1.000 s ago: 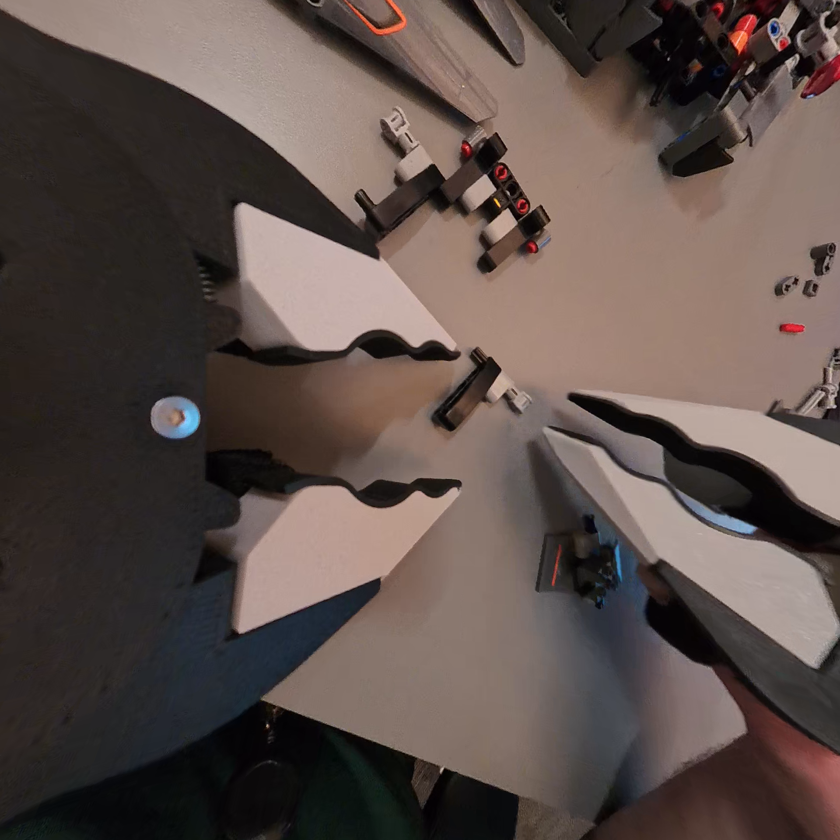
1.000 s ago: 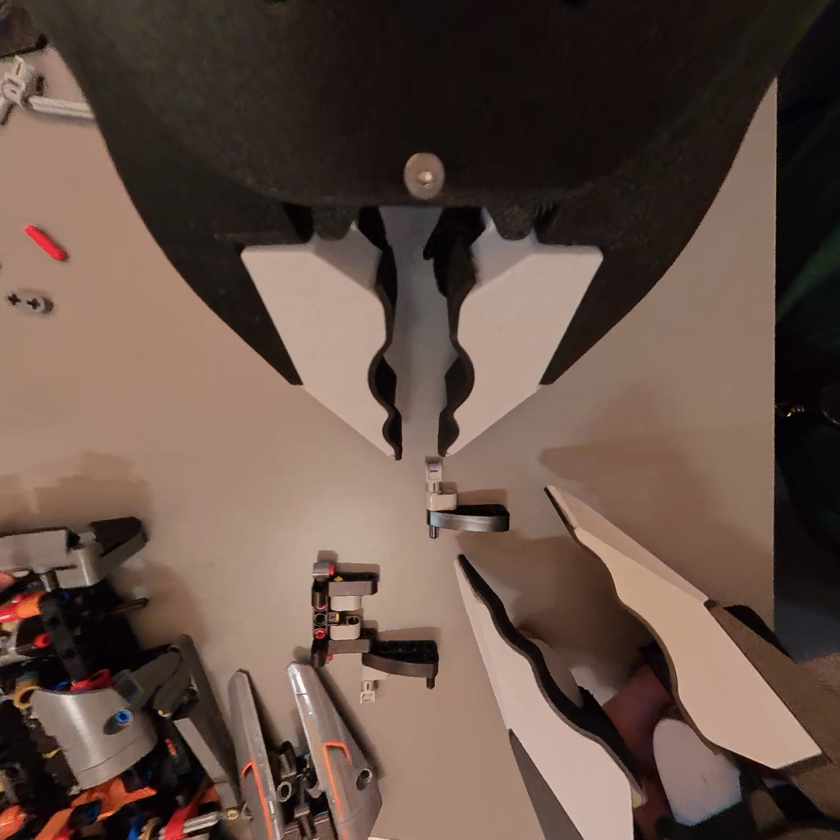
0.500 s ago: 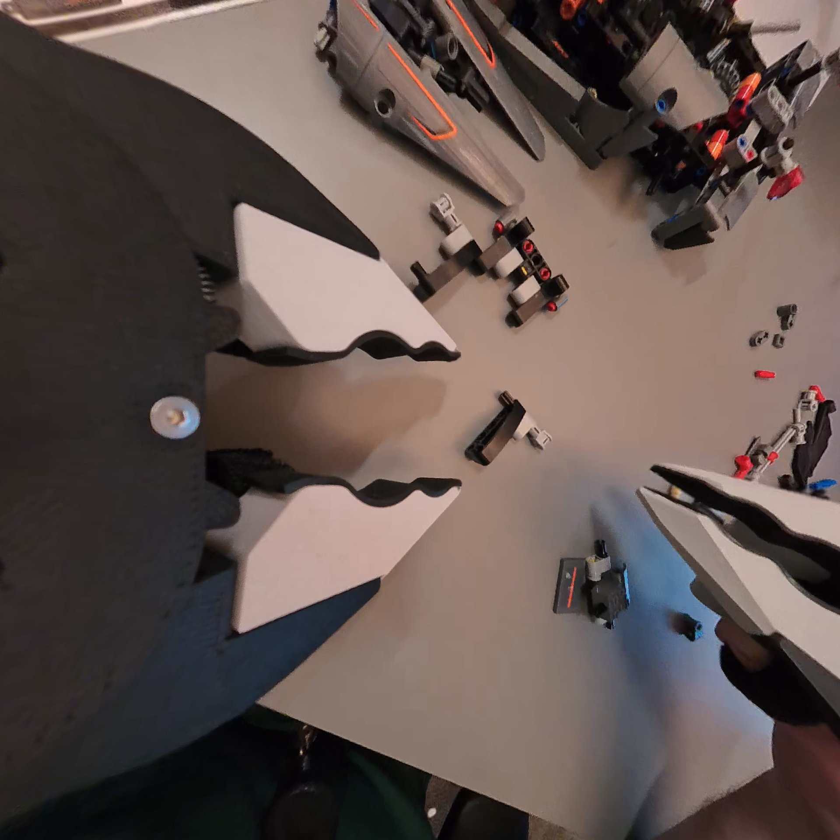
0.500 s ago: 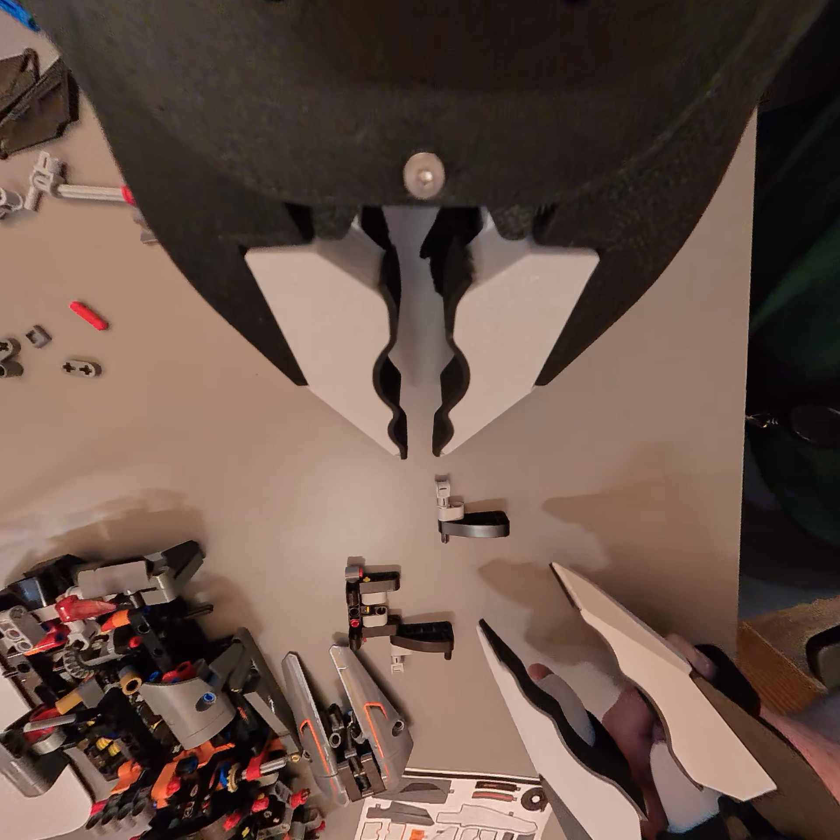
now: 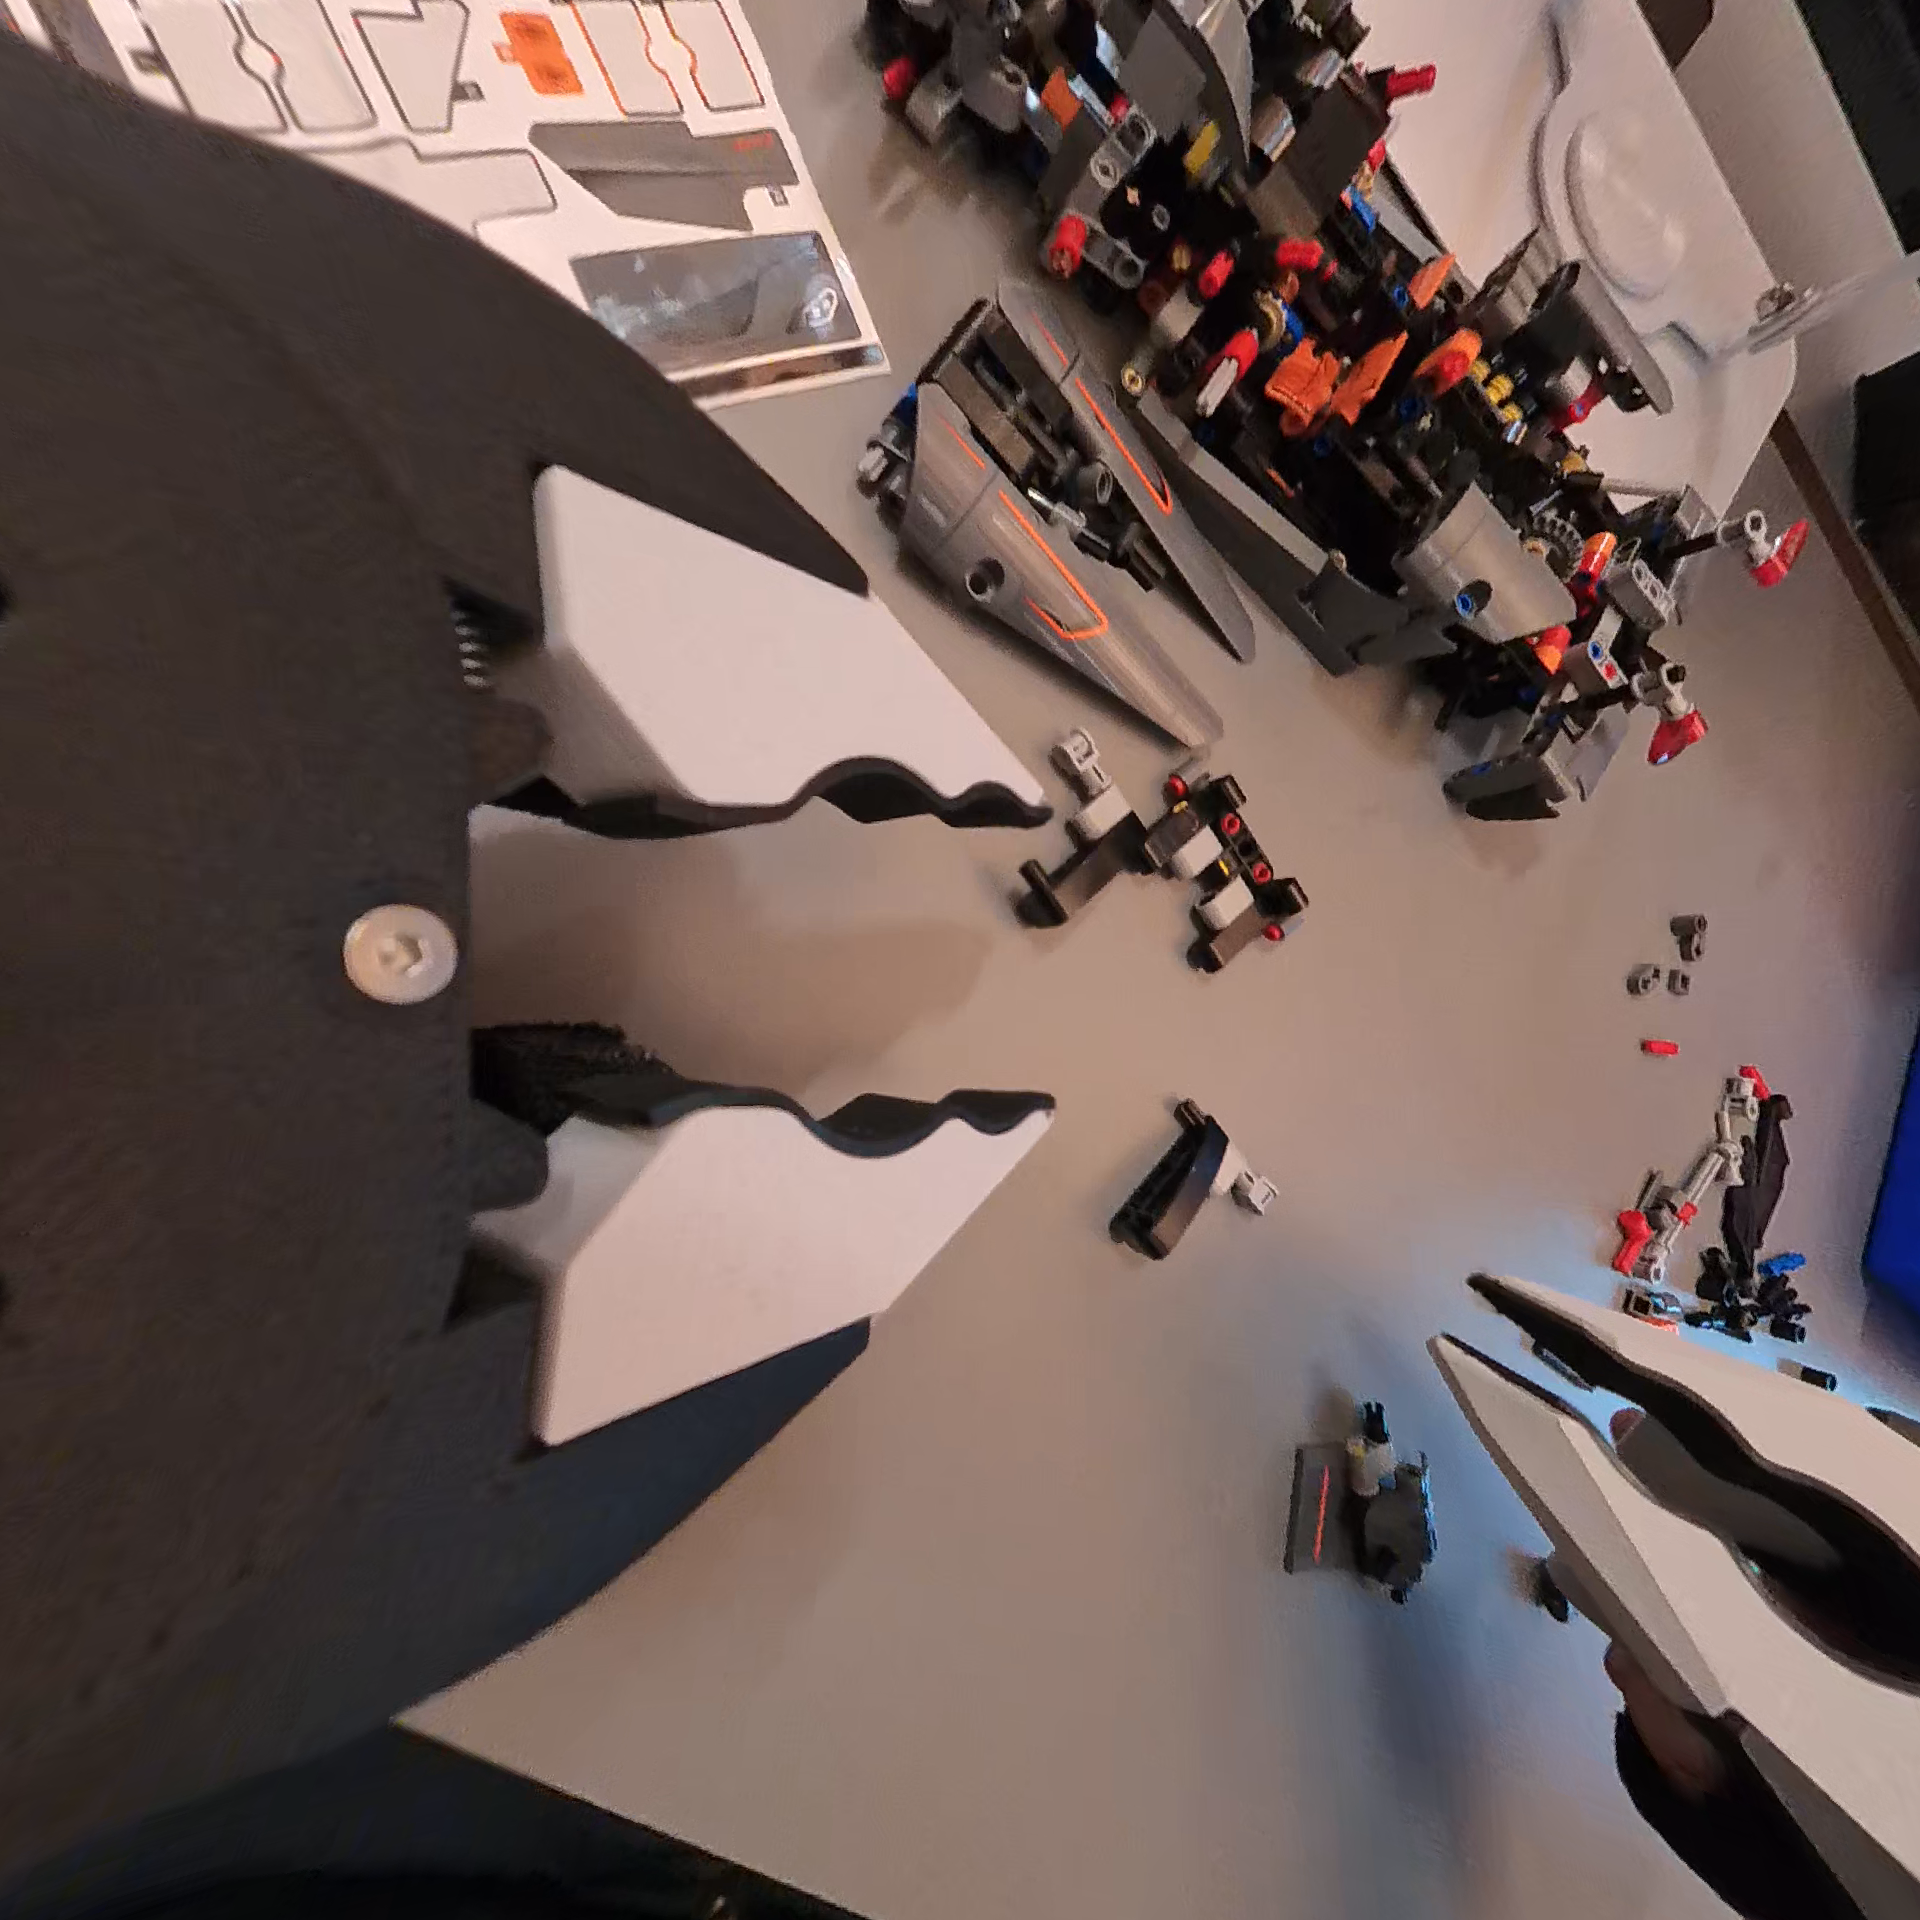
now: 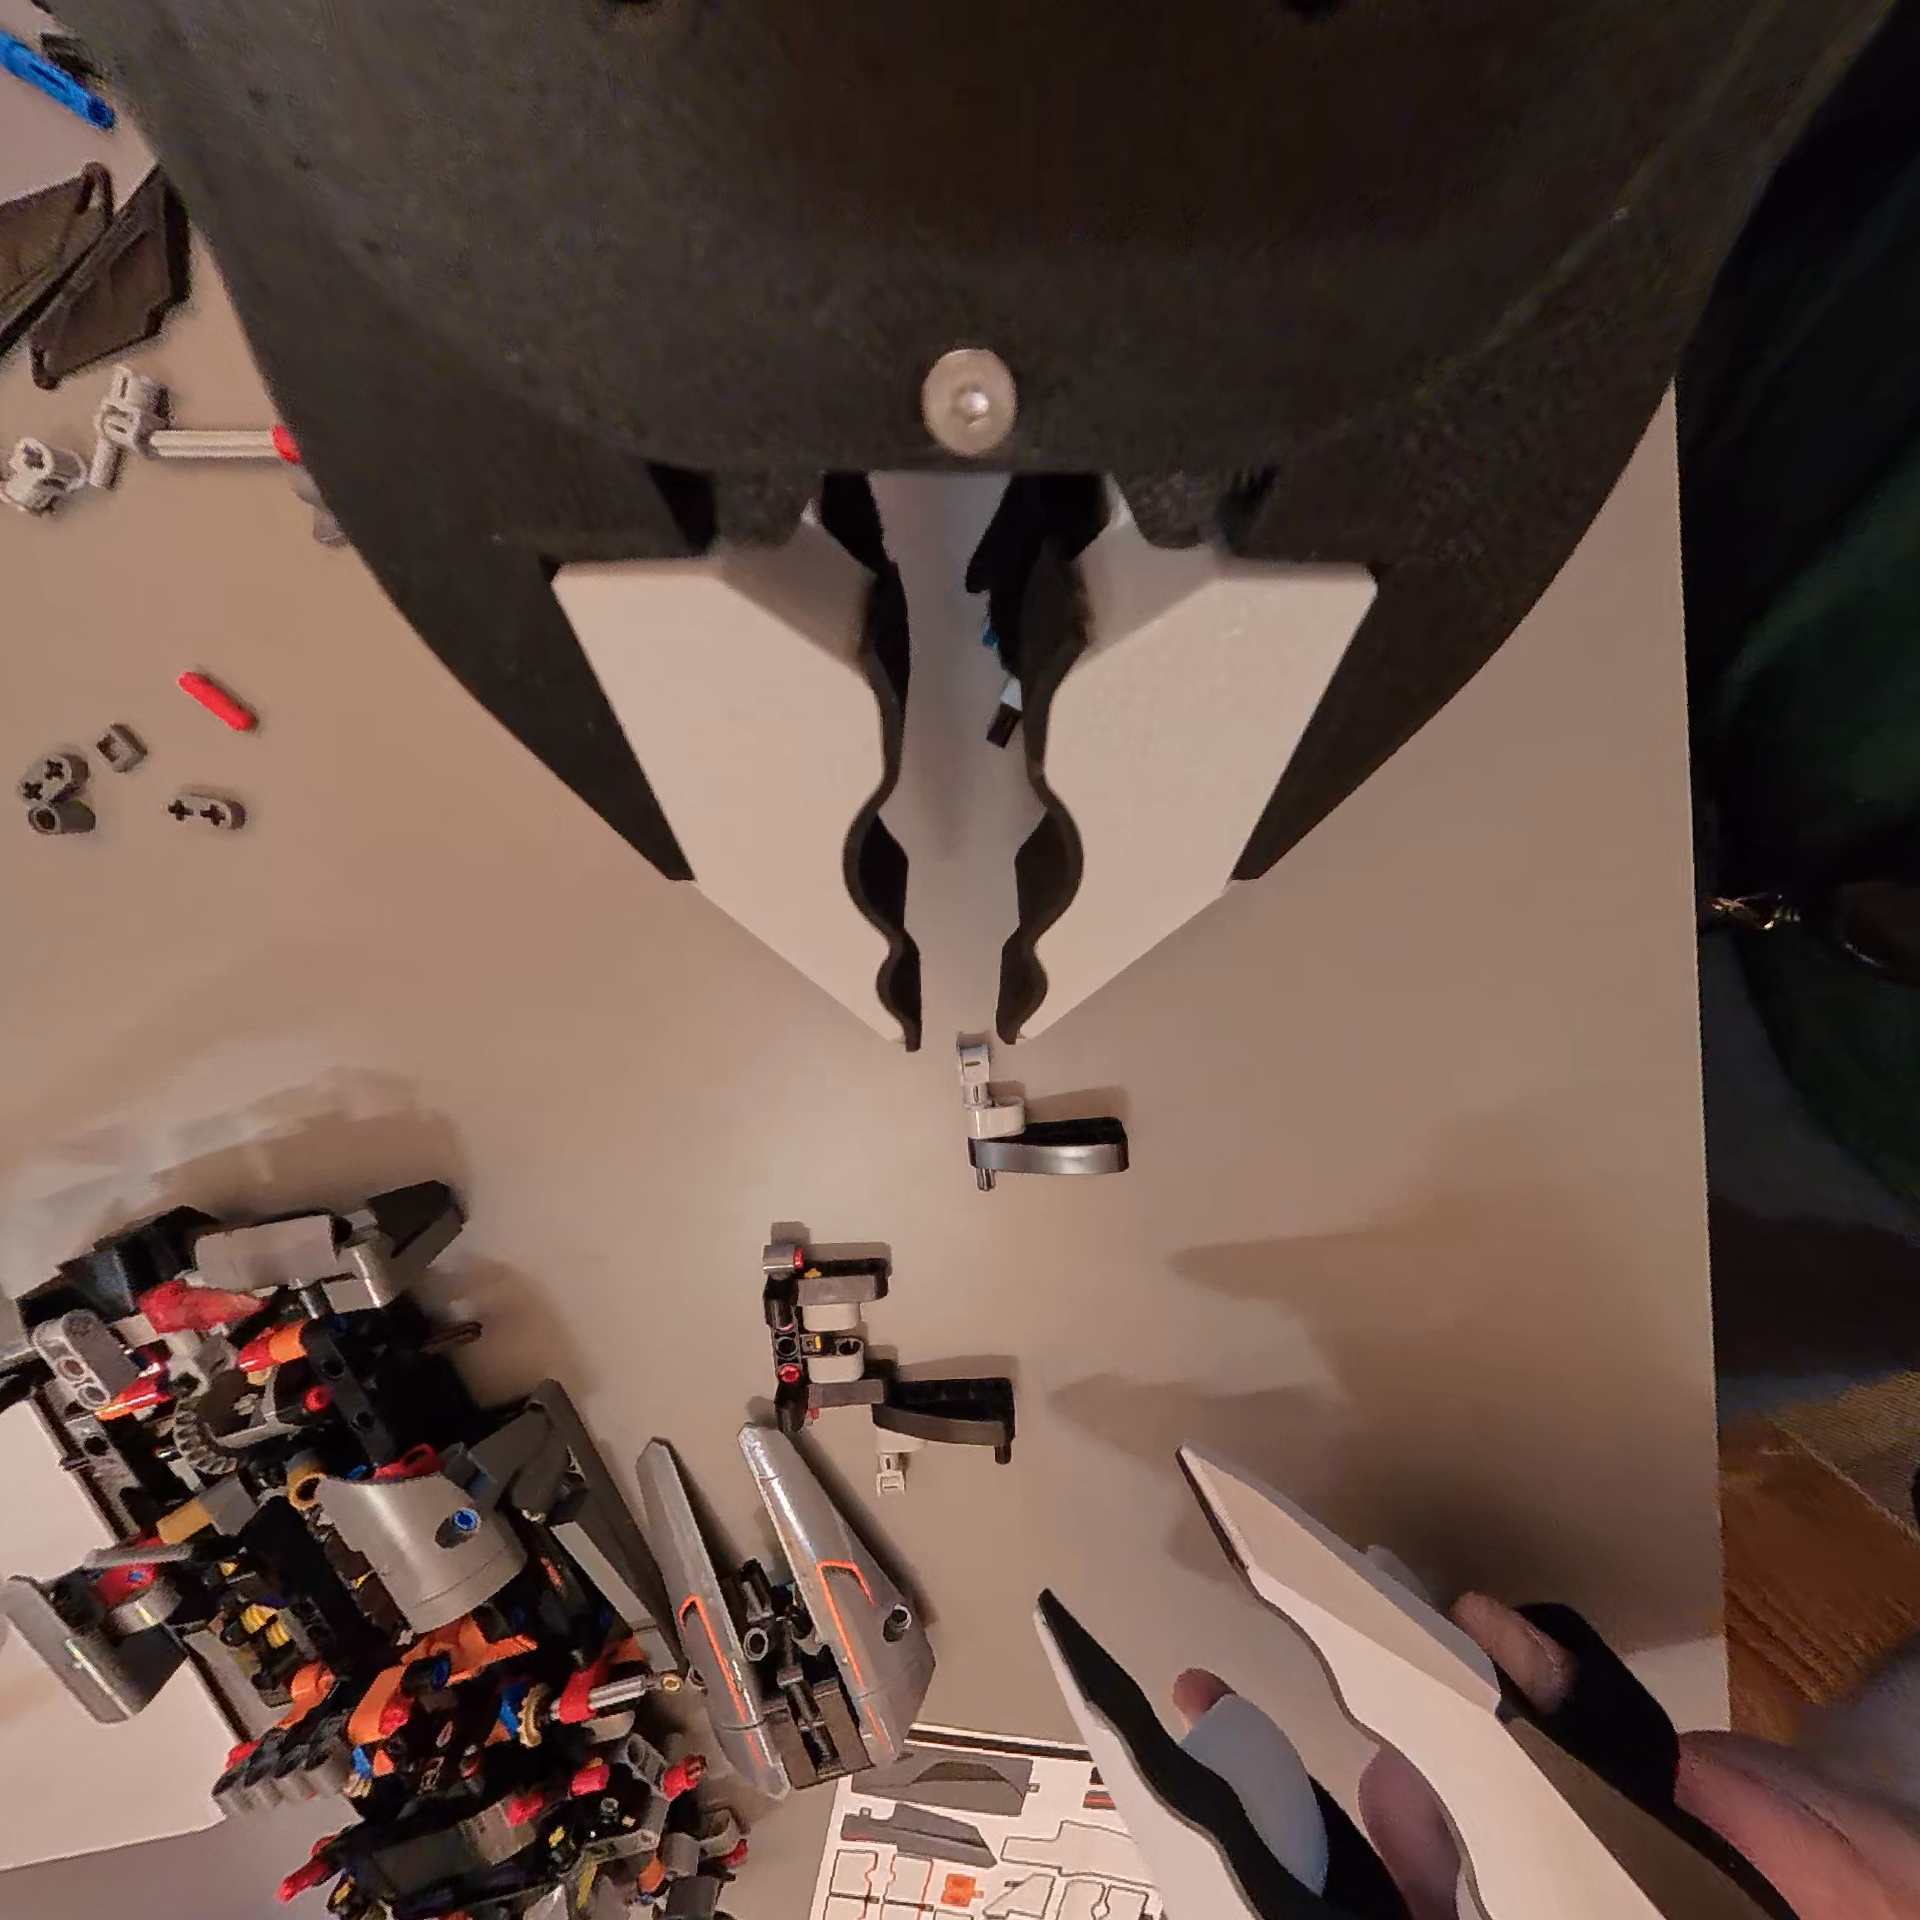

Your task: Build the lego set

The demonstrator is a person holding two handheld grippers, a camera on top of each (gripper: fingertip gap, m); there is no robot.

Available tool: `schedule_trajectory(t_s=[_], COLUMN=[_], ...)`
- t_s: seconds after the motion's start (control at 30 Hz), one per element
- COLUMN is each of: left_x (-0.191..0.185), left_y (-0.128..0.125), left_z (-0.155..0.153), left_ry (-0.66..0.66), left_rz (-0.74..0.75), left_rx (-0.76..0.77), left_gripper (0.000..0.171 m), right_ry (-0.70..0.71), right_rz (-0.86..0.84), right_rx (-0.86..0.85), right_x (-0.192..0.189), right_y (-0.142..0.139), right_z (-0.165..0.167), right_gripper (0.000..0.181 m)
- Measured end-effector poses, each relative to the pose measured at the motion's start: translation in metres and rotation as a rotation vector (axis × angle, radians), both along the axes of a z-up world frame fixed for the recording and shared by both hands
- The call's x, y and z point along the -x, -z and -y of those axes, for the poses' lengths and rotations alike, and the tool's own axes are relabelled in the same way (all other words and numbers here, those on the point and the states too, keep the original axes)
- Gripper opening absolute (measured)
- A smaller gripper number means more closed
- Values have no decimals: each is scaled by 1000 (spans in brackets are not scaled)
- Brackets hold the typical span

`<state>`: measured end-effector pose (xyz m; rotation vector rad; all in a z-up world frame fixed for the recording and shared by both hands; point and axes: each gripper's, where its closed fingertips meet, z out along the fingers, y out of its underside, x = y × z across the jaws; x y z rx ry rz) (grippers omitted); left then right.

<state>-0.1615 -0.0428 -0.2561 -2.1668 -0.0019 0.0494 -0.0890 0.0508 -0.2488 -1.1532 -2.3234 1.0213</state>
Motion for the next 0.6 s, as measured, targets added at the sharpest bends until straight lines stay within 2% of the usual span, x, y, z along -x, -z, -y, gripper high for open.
schedule_trajectory(t_s=[0.33,0.5,0.6], left_x=[1,2,2], left_y=[10,18,10], left_z=[-1,-7,-13], left_ry=[78,95,103], left_rz=[-27,-61,-75], left_rx=[15,37,-12], left_gripper=[47,46,44], right_ry=[52,103,136], right_rz=[-19,-81,-120], right_rx=[-23,-21,32], right_x=[-2,-2,-1], right_y=[-6,-17,-25], right_z=[1,-7,-9], right_gripper=[13,12,13])
